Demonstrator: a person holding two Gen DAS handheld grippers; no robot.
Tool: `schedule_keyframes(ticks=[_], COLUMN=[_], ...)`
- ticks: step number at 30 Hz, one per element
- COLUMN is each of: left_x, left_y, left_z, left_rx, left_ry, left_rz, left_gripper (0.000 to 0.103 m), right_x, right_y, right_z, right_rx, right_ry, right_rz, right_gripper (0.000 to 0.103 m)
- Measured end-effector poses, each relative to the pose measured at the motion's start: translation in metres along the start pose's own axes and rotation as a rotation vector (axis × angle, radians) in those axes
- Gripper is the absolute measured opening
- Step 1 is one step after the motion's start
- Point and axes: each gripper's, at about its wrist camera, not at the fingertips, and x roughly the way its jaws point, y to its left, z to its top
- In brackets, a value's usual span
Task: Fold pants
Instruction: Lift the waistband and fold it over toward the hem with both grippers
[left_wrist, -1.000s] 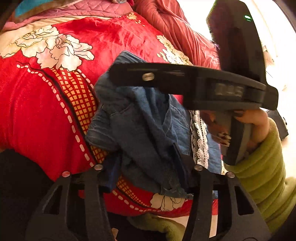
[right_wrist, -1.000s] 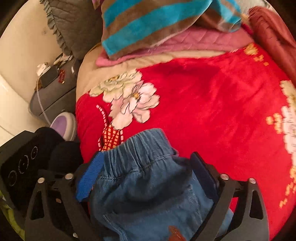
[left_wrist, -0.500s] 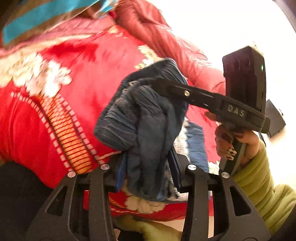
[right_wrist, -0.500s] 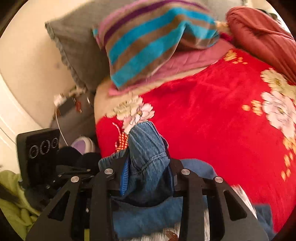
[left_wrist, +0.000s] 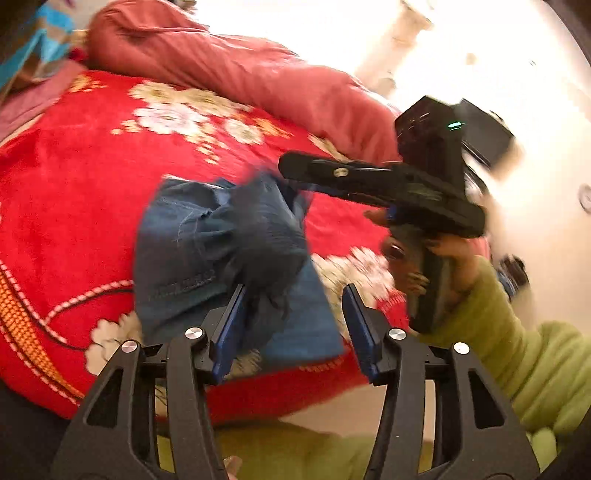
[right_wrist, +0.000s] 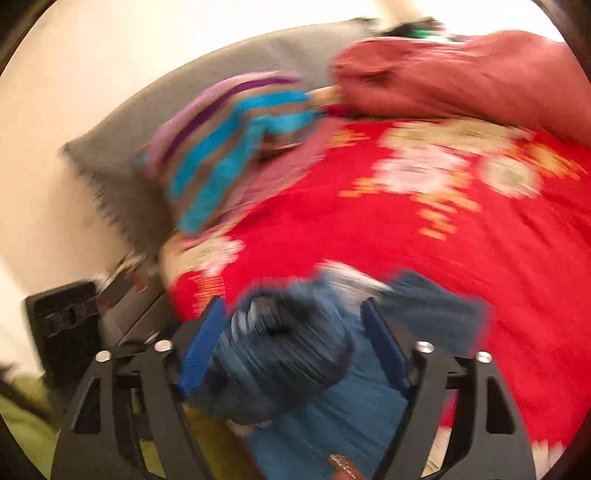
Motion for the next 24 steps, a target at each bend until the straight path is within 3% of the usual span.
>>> schedule_keyframes(ticks=[1,4,8,10,11,13,14,15,16,19,20,21,24], left_x=[-0.005,-0.019,-0.009,0.009,0.023,0.042,0.053,0.058,0.061,0.06,0.057,0.057,0.054], left_y=[-0.002,0.004,0.012,0.015,0.019,0.026,0.028,0.027,0.023,0.02,0.023,0.023,0.025], left_z=[-0.002,0.003,0.012,0.016,0.019,0.015,0.008,0.002,-0.005,-0.013,-0.013,-0.013,-0.015], left_rx=[0.013,0.033,0.044,0.071,0.08,0.078,0.074,0.082,0.105,0.13,0.121,0.118,0.105], left_ry=[-0.007,-0.058,-0.059,-0.03,-0.002,0.06,0.099,0.121,0.136,0.135,0.133,0.135,0.129], left_rz=[-0.006,0.07,0.235,0.293,0.312,0.306,0.312,0.319,0.332,0.346,0.339,0.336,0.32], left_gripper=[0.044,0.044,0.043,0.028,0.026,0.012,0.012,0.012,0.012,0.01,0.01,0.01,0.01], right_x=[-0.004,-0.013,-0.01,-0.001,0.006,0.018,0.027,0.03,0.031,0.018,0.013,0.008,0.009], right_y=[-0.01,-0.034,-0.037,-0.031,-0.031,-0.037,-0.036,-0.03,-0.022,0.0,0.001,0.0,-0.021], right_z=[-0.006,-0.027,-0.035,-0.03,-0.028,-0.028,-0.028,-0.027,-0.025,-0.018,-0.017,-0.017,-0.022], right_rx=[0.033,0.15,0.187,0.183,0.186,0.224,0.232,0.218,0.179,0.078,0.066,0.053,0.064], right_ry=[0.0,0.0,0.006,0.017,0.027,0.067,0.092,0.104,0.102,0.052,0.034,0.023,0.085], right_rz=[-0.027,-0.057,-0.037,-0.02,-0.018,-0.039,0.013,0.053,0.047,0.07,0.068,0.04,-0.097], right_gripper=[0.076,0.076,0.081,0.086,0.088,0.087,0.059,0.038,0.031,0.026,0.016,0.008,0.009])
